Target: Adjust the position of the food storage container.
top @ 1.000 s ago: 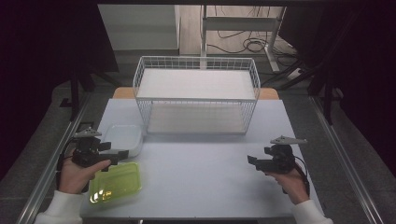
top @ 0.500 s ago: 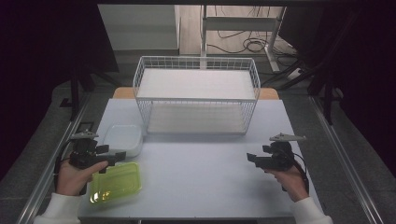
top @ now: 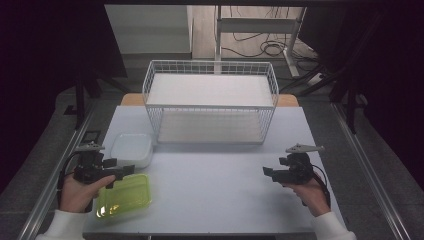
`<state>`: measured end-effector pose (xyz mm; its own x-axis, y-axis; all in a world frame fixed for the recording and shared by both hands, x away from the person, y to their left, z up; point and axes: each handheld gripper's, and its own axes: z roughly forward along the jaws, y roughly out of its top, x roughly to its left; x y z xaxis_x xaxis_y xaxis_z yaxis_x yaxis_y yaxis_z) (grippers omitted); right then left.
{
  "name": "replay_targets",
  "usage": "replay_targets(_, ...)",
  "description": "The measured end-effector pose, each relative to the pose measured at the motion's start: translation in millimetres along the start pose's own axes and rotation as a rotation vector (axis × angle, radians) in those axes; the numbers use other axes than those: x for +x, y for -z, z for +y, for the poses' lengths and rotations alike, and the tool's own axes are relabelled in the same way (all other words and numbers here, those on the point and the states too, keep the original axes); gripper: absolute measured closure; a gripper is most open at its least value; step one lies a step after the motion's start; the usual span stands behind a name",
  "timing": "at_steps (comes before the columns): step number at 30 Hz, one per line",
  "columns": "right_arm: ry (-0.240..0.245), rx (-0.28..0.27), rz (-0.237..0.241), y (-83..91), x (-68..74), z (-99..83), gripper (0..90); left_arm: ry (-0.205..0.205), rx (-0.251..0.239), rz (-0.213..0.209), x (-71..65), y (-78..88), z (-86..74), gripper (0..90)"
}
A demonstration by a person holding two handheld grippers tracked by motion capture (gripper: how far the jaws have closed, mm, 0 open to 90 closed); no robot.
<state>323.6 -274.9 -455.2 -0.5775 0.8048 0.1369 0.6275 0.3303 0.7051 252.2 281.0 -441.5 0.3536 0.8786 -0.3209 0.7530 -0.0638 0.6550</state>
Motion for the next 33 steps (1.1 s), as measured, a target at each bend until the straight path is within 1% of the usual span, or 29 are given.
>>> replay_targets(3, -0.007, 0.001, -0.002, 1.7, -0.9, 0.7, 21.4, 0.010, 0.000, 0.005, 3.5, 1.2, -6.1, 20.5)
replay_targets(5, -0.016, 0.003, -0.002, 3.3, -1.5, 0.8, 21.5, 0.016, -0.007, 0.010, 5.9, 5.3, -8.9, 22.5)
replay_targets(6, -0.017, 0.005, -0.002, 3.3, -1.6, 0.7, 21.5, 0.026, -0.016, 0.015, 8.5, 10.6, -12.1, 23.4)
replay_targets(7, -0.017, 0.005, -0.002, 3.3, -1.6, 0.7, 21.5, 0.026, -0.016, 0.015, 8.5, 10.6, -12.1, 24.6)
replay_targets(8, -0.020, 0.009, -0.001, 3.3, -1.6, 0.4, 21.5, 0.029, -0.018, 0.021, 9.9, 13.2, -14.2, 24.6)
replay_targets(10, -0.017, 0.011, -0.003, 2.8, -2.7, -0.3, 21.5, 0.037, -0.012, 0.041, 12.7, 17.5, -18.8, 28.6)
replay_targets(11, -0.017, 0.011, -0.003, 2.8, -2.7, -0.3, 21.5, 0.042, -0.009, 0.055, 14.3, 19.1, -21.1, 28.6)
replay_targets(12, -0.018, 0.011, 0.000, 2.6, -2.9, -0.3, 21.5, 0.052, -0.002, 0.075, 18.4, 22.4, -25.2, 31.0)
replay_targets(13, -0.018, 0.011, 0.000, 2.6, -2.9, -0.3, 21.5, 0.052, -0.002, 0.075, 18.4, 22.4, -25.2, 31.6)
replay_targets(16, -0.017, 0.010, -0.001, 2.3, -2.1, 0.1, 22.1, 0.077, -0.001, 0.081, 25.3, 26.5, -30.8, 33.0)
replay_targets(18, -0.011, 0.005, -0.001, 2.0, -1.8, 0.4, 22.3, 0.088, 0.005, 0.089, 29.4, 28.3, -34.4, 36.1)
replay_targets(19, -0.009, 0.005, 0.000, 1.6, -1.6, 0.4, 22.4, 0.091, 0.007, 0.096, 31.3, 28.8, -36.2, 36.1)
replay_targets(23, -0.002, 0.010, 0.001, 0.3, -0.3, 0.2, 22.4, 0.111, 0.016, 0.109, 37.9, 32.9, -41.6, 42.1)
replay_targets(25, 0.003, 0.005, -0.002, 0.7, 0.2, 0.1, 23.0, 0.124, 0.015, 0.113, 41.0, 34.9, -44.2, 43.8)
replay_targets(28, 0.006, -0.008, -0.006, 2.0, 0.5, 0.5, 23.5, 0.135, 0.027, 0.117, 44.8, 36.8, -47.1, 49.2)
replay_targets(33, 0.005, -0.012, -0.010, 1.8, 0.2, 0.2, 23.8, 0.159, 0.040, 0.154, 51.5, 38.8, -53.0, 60.4)
